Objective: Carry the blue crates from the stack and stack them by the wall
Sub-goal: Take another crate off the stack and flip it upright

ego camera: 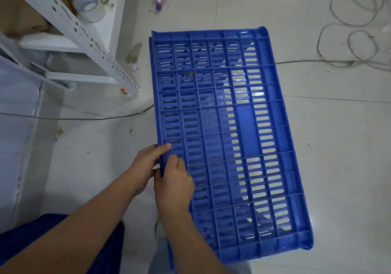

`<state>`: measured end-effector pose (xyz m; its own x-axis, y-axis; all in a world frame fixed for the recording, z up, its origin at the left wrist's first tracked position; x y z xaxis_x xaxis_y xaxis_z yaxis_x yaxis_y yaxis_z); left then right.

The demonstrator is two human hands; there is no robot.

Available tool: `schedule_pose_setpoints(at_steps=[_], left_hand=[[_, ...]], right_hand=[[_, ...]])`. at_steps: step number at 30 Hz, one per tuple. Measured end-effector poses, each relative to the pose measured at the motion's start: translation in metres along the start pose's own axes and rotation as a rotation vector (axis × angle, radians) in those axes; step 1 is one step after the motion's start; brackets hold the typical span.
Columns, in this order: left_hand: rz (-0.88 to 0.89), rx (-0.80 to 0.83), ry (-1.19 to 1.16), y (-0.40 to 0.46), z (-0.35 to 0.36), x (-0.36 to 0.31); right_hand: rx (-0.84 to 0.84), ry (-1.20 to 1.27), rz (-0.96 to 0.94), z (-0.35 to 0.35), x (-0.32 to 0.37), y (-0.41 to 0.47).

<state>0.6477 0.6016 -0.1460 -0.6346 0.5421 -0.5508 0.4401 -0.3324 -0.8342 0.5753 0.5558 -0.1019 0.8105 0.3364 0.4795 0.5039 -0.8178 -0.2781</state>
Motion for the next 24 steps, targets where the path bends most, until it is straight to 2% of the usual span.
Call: schedule_pose_setpoints(at_steps=[3,6,12,16,18,20,24], left_hand=[[-0.045,-0.073,-0.082,0.007,-0.012,0.009],[-0.016,-0.12,-0.136,0.015,-0.021,0.009],[0.02,-0.136,-0.11,0.017,-0.02,0.007],[0.06,-0.164,-0.051,0.02,-0.022,-0.002],[0.079,-0.173,-0.01,0.023,-0.023,-0.006],[0.085,-0.197,0.05,0.027,-0.027,-0.01],[0.143,-0.315,0.217,0.028,-0.031,-0.028]], right_hand=[[0.045,-0.047,-0.009,0.015,-0.002,-0.009],[0.055,-0.073,-0.047,0.026,-0.002,-0.015],[0.115,-0.052,-0.042,0.035,-0.004,-0.013],[0.103,-0.039,0.045,0.03,-0.004,-0.007],[0.193,0.028,0.073,0.037,-0.003,-0.002],[0.367,0.119,0.035,0.043,0.003,-0.004],[0.508,0.394,-0.022,0.018,0.007,-0.001]])
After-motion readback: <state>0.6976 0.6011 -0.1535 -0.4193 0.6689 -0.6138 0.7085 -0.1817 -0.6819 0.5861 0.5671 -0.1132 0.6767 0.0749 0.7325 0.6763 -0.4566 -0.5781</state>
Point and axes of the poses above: each hand's wrist, its own y-axis towards the middle knuckle, its own z-axis out of the palm, x = y × z, the point moved 7 cm from there along y, towards the middle knuckle, and after that the axes turned 1 degree about -x, right-handed, at the moved point
